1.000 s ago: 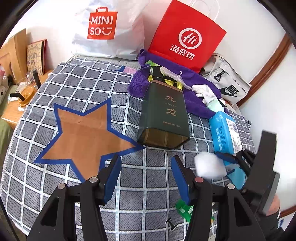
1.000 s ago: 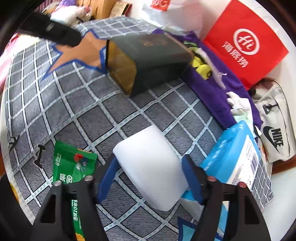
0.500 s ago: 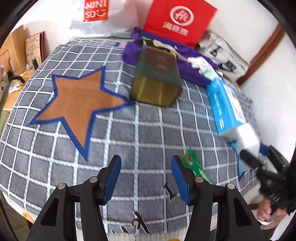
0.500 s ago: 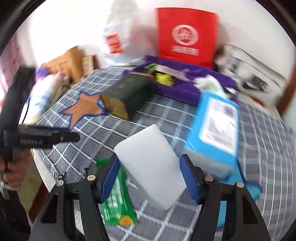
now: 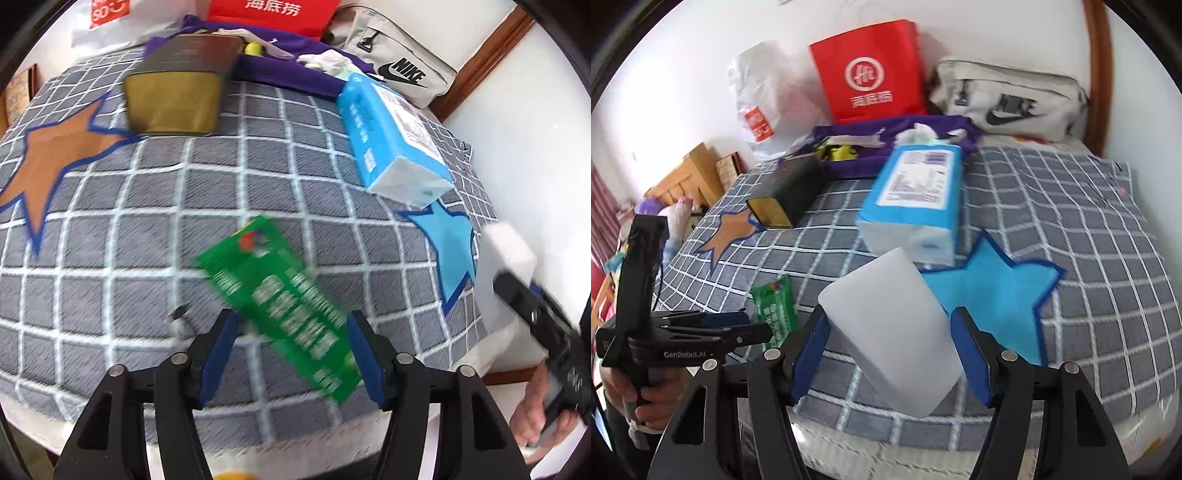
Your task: Organize soft objects
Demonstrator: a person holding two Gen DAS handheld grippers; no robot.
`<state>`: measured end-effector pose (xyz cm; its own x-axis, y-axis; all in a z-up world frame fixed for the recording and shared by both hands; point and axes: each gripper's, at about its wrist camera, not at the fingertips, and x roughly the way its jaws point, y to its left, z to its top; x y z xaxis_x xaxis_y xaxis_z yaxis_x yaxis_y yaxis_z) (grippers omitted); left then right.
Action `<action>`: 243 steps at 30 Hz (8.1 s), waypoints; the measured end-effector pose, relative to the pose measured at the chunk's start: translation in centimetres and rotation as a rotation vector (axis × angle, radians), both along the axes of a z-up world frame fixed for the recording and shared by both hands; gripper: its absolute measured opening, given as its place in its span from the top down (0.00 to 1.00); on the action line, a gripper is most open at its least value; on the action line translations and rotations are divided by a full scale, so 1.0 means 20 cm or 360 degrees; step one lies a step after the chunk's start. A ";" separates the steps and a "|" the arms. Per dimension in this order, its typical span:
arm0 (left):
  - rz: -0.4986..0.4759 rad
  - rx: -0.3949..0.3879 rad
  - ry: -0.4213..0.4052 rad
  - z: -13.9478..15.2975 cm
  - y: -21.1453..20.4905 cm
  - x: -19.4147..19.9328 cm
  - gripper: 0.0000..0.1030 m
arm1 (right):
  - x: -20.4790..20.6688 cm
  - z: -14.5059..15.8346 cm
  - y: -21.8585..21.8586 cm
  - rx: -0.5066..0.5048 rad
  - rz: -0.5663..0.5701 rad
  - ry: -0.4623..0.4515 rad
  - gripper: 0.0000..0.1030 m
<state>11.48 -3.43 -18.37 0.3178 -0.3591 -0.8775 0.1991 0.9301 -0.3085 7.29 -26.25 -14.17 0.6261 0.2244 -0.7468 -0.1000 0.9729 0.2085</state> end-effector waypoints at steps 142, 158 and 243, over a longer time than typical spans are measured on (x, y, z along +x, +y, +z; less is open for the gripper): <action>0.0270 0.0029 -0.0338 0.47 0.10 1.50 0.80 | 1.62 0.31 -0.06 0.0118 -0.0026 -0.0129 0.56; 0.0282 -0.0002 -0.0240 0.32 0.15 1.60 0.79 | 1.78 0.01 -0.06 0.0034 0.0017 0.0117 0.56; 0.0329 0.0148 -0.0709 0.96 0.18 -0.36 0.25 | -0.41 1.01 0.06 -0.0078 -0.0235 -0.0413 0.13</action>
<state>4.19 0.19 0.87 0.7253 -0.1755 -0.6657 0.1010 0.9836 -0.1493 -0.84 -25.08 6.02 0.8208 0.0842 -0.5650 -0.0005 0.9892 0.1466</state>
